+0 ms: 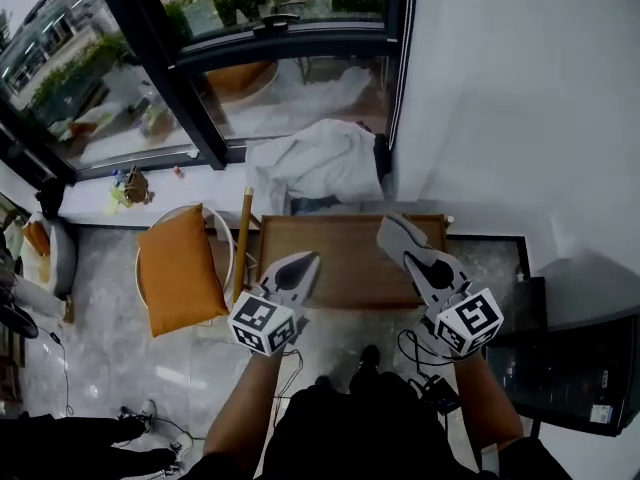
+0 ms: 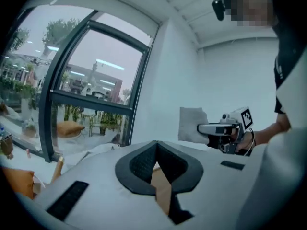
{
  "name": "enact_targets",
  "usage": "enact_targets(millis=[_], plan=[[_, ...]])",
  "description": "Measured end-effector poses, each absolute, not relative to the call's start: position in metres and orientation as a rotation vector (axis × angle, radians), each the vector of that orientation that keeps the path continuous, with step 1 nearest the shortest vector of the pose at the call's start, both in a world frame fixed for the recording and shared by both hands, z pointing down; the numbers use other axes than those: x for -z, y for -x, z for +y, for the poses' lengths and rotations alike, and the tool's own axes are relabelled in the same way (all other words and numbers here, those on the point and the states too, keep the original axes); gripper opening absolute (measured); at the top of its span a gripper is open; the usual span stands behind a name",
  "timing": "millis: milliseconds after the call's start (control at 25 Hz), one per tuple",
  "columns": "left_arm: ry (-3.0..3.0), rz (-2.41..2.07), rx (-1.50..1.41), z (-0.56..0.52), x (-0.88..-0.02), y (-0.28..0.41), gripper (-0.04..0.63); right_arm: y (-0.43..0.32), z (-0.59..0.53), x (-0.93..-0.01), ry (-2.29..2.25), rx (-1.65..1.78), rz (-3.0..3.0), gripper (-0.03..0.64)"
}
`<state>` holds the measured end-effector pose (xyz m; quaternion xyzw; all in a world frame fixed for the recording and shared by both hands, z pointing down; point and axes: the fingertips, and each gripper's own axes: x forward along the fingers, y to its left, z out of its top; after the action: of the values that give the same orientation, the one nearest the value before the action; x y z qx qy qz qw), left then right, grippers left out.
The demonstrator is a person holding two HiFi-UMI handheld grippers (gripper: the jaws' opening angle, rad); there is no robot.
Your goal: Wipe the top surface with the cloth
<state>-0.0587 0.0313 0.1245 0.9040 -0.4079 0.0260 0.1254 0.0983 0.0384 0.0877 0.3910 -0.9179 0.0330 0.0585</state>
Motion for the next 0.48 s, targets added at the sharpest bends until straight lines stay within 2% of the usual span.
enact_targets(millis=[200, 480], plan=[[-2.738, -1.159, 0.01, 0.067, -0.06, 0.087, 0.011, -0.094, 0.074, -0.049, -1.298, -0.041, -2.771, 0.028], [-2.846, -0.981, 0.01, 0.149, -0.037, 0.104, 0.011, -0.053, 0.153, -0.052, -1.306, -0.122, -2.742, 0.028]])
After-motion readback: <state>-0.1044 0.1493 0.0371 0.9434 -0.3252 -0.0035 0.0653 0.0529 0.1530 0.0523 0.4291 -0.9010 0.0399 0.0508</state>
